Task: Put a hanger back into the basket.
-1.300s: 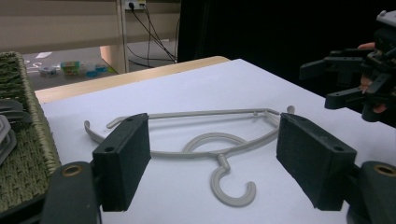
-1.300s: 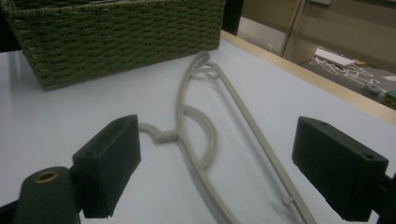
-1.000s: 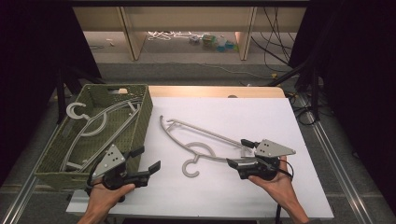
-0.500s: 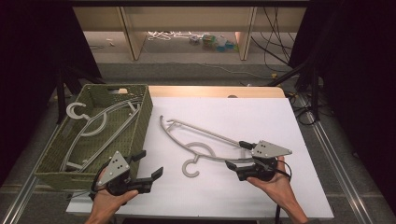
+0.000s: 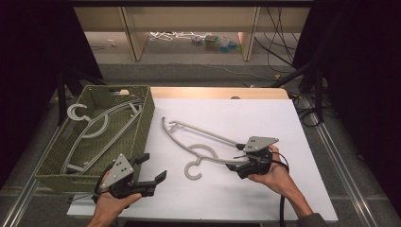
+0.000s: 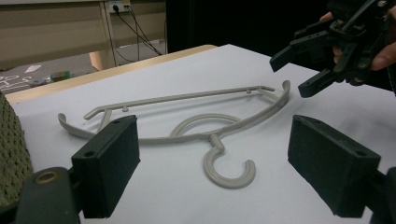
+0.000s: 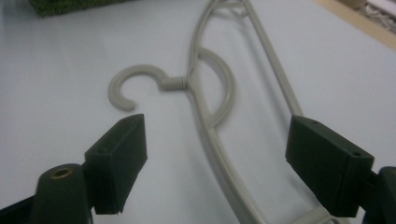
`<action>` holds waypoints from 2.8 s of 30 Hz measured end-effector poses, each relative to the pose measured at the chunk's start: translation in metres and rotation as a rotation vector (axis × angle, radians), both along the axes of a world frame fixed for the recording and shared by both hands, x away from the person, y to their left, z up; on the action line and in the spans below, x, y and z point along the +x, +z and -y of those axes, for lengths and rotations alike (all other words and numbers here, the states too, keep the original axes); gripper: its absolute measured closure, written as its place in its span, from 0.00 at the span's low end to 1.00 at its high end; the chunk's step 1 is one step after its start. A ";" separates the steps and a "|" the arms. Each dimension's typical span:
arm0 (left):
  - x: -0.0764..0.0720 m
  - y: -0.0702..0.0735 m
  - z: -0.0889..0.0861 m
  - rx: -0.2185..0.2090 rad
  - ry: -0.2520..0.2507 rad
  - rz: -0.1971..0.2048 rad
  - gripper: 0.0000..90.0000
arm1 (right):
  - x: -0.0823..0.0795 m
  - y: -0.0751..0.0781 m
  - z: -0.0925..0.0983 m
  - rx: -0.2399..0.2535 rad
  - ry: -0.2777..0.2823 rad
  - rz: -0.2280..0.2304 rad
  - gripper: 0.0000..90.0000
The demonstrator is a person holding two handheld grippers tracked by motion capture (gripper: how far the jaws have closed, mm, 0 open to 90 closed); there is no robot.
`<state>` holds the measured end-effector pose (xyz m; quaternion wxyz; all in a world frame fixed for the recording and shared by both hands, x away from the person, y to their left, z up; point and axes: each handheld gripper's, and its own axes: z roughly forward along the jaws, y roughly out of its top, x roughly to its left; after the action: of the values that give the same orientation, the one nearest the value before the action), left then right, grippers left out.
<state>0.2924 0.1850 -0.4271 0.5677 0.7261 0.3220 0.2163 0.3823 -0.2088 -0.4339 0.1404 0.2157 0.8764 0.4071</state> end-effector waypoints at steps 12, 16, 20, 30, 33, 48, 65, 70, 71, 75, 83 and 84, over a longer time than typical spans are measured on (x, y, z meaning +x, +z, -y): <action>0.000 -0.002 0.001 0.008 -0.001 -0.002 0.18 | 0.035 -0.016 -0.021 -0.211 0.070 -0.114 0.37; 0.000 -0.003 0.001 0.015 -0.004 -0.005 0.18 | 0.041 -0.021 -0.029 -0.297 0.098 -0.140 0.45; -0.001 -0.003 0.002 0.000 0.003 -0.017 0.18 | 0.046 -0.023 -0.034 -0.341 0.116 -0.188 0.52; 0.000 -0.003 0.002 0.016 -0.008 -0.010 0.18 | 0.054 -0.030 -0.041 -0.392 0.137 -0.262 0.66; 0.000 -0.003 0.002 0.020 -0.010 -0.007 0.18 | 0.056 -0.028 -0.043 -0.407 0.127 -0.279 0.70; 0.000 -0.004 0.003 0.013 -0.020 -0.005 0.19 | 0.059 -0.025 -0.055 -0.498 0.145 -0.308 0.82; 0.000 -0.004 0.002 0.031 -0.018 -0.007 0.19 | 0.057 -0.023 -0.064 -0.577 0.226 -0.262 0.91; 0.001 -0.005 0.003 0.060 -0.014 -0.003 0.20 | 0.054 -0.017 -0.061 -0.540 0.264 -0.254 0.92; 0.001 -0.004 0.003 0.059 -0.013 -0.003 0.20 | 0.054 -0.014 -0.060 -0.544 0.284 -0.249 0.92; 0.003 -0.003 0.002 0.066 -0.003 0.008 0.22 | 0.050 -0.005 -0.053 -0.496 0.306 -0.231 0.92; 0.009 0.003 0.004 0.083 0.017 0.006 0.26 | 0.048 0.016 -0.041 -0.436 0.322 -0.182 0.92; 0.012 0.005 0.006 0.100 0.002 0.039 0.27 | 0.049 0.018 -0.039 -0.424 0.328 -0.175 0.92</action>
<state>0.3049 0.1794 -0.4226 0.5367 0.7489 0.3003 0.2467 0.4310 -0.1694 -0.4160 0.0382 0.0712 0.9740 0.2119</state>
